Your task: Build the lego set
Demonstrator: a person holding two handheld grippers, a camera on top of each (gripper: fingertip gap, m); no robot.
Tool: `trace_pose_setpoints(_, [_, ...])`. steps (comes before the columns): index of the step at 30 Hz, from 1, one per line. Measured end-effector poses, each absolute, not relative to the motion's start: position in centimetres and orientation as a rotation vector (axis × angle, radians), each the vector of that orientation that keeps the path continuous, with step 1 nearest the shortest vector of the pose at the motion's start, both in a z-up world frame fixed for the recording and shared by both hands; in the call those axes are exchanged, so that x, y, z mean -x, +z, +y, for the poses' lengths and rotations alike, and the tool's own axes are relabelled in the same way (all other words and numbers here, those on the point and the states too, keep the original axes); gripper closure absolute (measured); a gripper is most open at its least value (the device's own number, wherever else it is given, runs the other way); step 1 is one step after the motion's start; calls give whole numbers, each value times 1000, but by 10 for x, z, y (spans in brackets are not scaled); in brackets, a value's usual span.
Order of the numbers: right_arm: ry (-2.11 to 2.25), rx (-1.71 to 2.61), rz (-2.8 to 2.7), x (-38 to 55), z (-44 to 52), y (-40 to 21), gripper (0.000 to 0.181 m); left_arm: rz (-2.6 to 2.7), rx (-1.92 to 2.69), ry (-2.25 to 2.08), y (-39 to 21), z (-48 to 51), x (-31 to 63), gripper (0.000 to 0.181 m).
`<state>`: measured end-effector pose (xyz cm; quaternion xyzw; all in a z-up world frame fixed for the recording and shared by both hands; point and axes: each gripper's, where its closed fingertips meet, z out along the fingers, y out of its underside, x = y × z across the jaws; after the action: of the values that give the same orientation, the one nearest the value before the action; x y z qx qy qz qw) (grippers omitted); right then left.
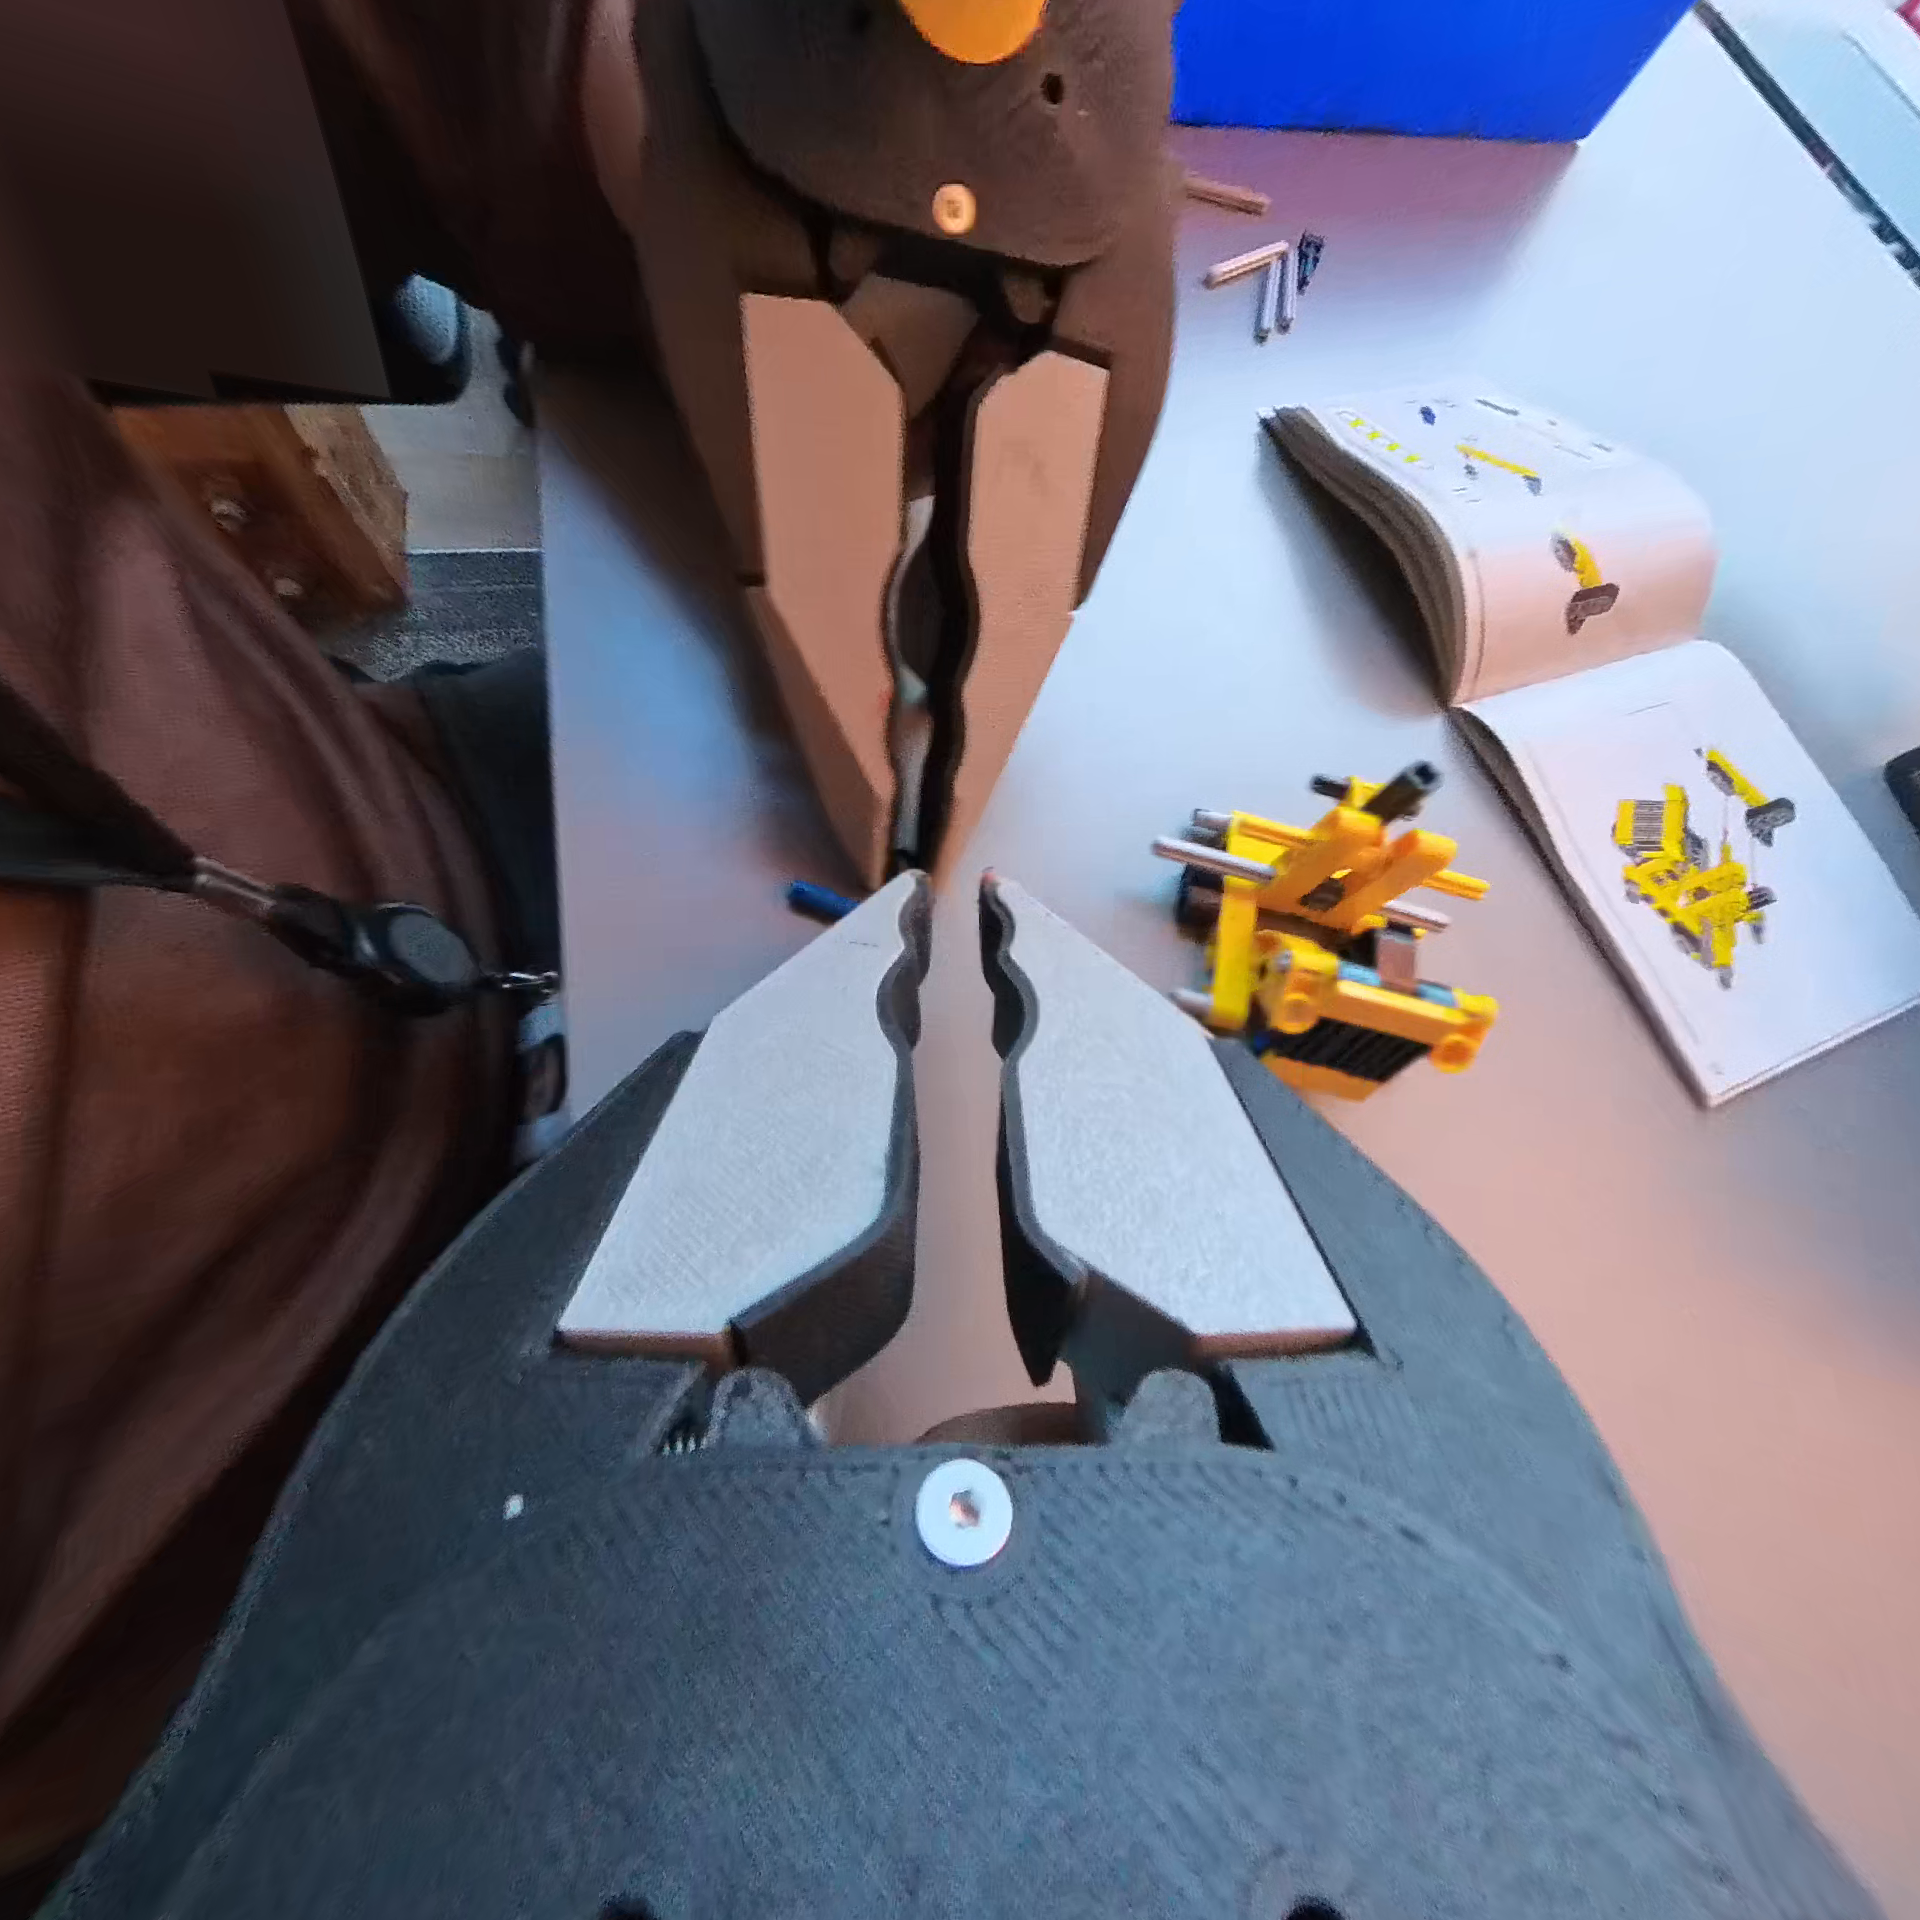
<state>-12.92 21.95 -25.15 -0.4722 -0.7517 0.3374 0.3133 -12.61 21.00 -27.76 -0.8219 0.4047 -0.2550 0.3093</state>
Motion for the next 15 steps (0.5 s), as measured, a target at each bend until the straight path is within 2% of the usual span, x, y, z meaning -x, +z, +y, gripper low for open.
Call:
trace_pose_setpoints(11, [848, 1255, -2094, 127, 185, -271, 175, 1065, 2171, -680, -277, 210, 126, 177])
trace_pose_setpoints(15, [778, 1279, -2094, 121, 197, -277, 181, 1062, 2170, -679, -276, 209, 127, 177])
